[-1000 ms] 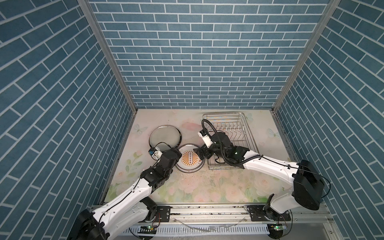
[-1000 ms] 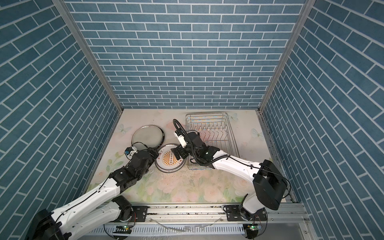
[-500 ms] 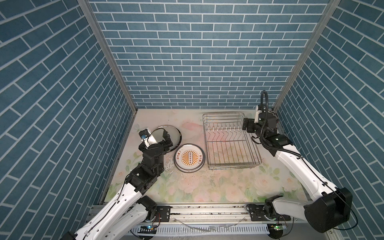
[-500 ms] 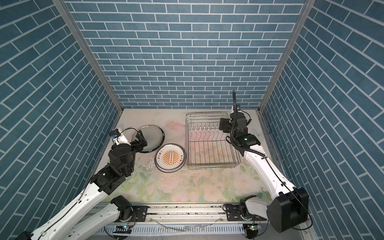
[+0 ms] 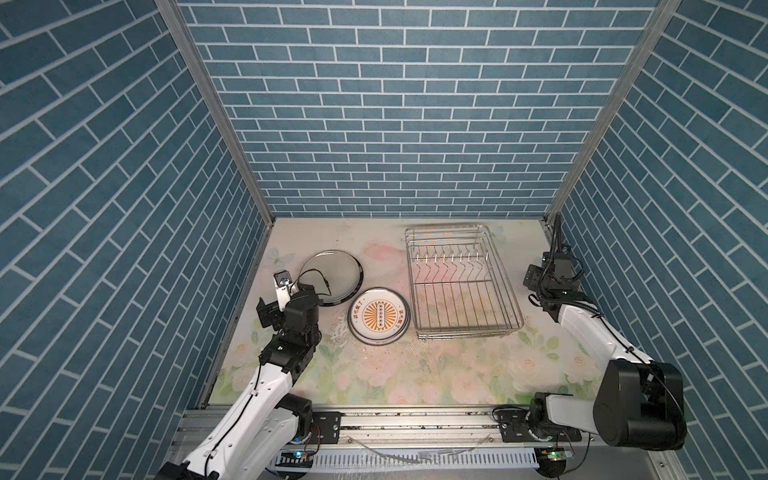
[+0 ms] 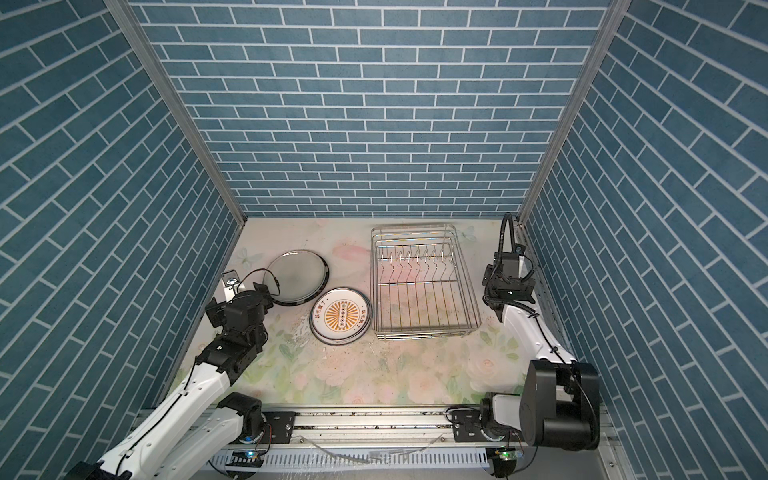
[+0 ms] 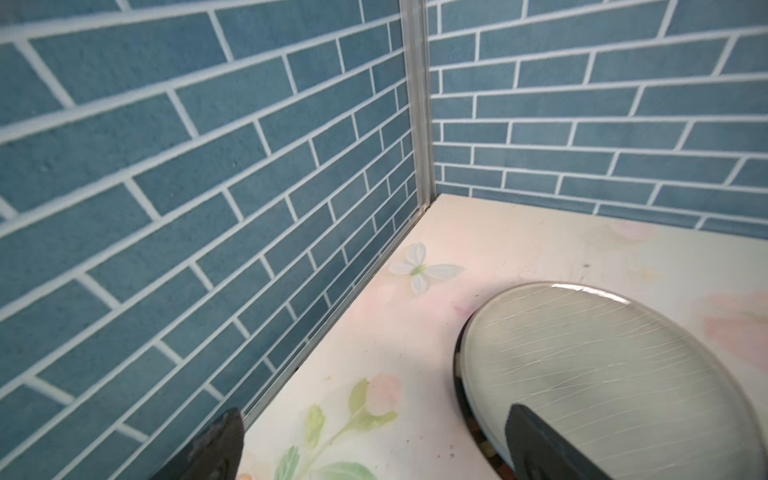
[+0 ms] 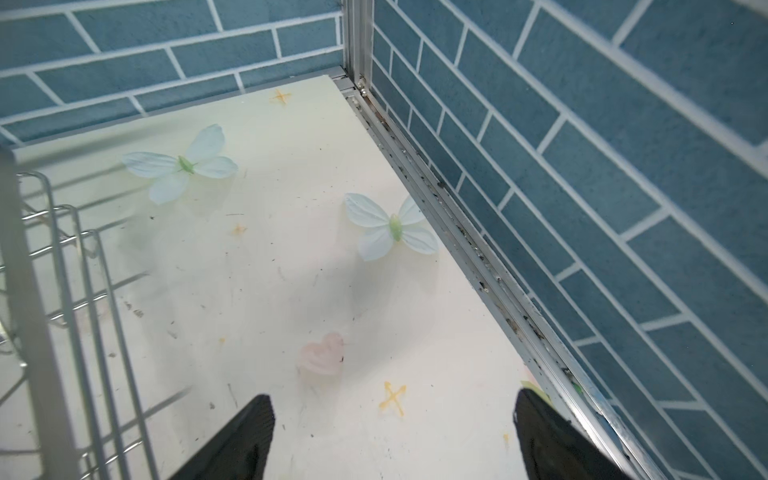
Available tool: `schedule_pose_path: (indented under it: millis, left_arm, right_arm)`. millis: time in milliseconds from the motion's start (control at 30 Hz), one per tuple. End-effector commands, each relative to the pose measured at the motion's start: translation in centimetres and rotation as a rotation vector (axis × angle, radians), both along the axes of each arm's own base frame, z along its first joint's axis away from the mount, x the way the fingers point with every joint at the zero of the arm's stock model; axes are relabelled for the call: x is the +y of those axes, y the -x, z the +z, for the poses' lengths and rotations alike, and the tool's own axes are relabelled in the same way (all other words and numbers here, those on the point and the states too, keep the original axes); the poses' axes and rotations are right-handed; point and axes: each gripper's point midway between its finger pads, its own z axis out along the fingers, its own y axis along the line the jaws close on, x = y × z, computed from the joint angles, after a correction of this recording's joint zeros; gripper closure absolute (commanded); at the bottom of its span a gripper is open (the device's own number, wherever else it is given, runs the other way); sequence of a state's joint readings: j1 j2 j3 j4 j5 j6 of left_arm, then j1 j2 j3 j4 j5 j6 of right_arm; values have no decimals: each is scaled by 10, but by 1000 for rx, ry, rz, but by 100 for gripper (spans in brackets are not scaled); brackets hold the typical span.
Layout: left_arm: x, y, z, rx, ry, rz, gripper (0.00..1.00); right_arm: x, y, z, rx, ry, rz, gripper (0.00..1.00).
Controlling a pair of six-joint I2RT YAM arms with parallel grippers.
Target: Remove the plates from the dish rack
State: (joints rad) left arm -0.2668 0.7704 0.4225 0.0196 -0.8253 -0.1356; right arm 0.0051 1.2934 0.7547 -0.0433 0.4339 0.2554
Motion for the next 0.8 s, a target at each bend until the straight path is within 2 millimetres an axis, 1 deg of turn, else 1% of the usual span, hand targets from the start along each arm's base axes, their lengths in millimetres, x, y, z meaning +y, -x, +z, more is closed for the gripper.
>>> schedule_pose_path:
  millis: [0,67,133,200,267,333,400,467,567,633,733,767]
  left_arm:
    - [12,-1,1,-26,-25,12,0]
    - [21,-4,-13,-41,35,36,0]
    - [18,-15,-32,-29,100,-7,0]
    - [18,-19,-41,-2,95,-7,0]
    - [13,-26,-45,-9,112,-43,0]
    - [2,-37,-49,-44,157,-116,0]
    - [1,-43,-58,-43,151,-124,0]
    - [-1,-52,-61,-59,143,-143,0]
    - [-7,-65,-69,-68,134,-188,0]
    - [-11,-74,-70,-36,119,-216,0]
    - [-5,-75,-69,-46,96,-189,0]
    - [-4,-77,-67,-59,87,-193,0]
  right_arm:
    - [-13,5,-12,-15,71,-28,8]
    - [-13,5,-21,-43,94,-13,8]
    - [-10,4,-27,-71,88,5,8]
    - [-9,4,-30,-103,81,10,8]
    - [-5,4,-31,-145,65,28,8]
    - [-5,7,-32,-187,66,22,9]
    - [-4,6,-34,-237,72,32,9]
    - [2,3,-35,-223,64,65,9]
    - [8,-1,-33,-252,56,105,8]
    - [11,-2,-34,-252,53,123,7]
    - [19,-7,-30,-308,111,161,7]
    - [22,-10,-34,-288,100,173,6]
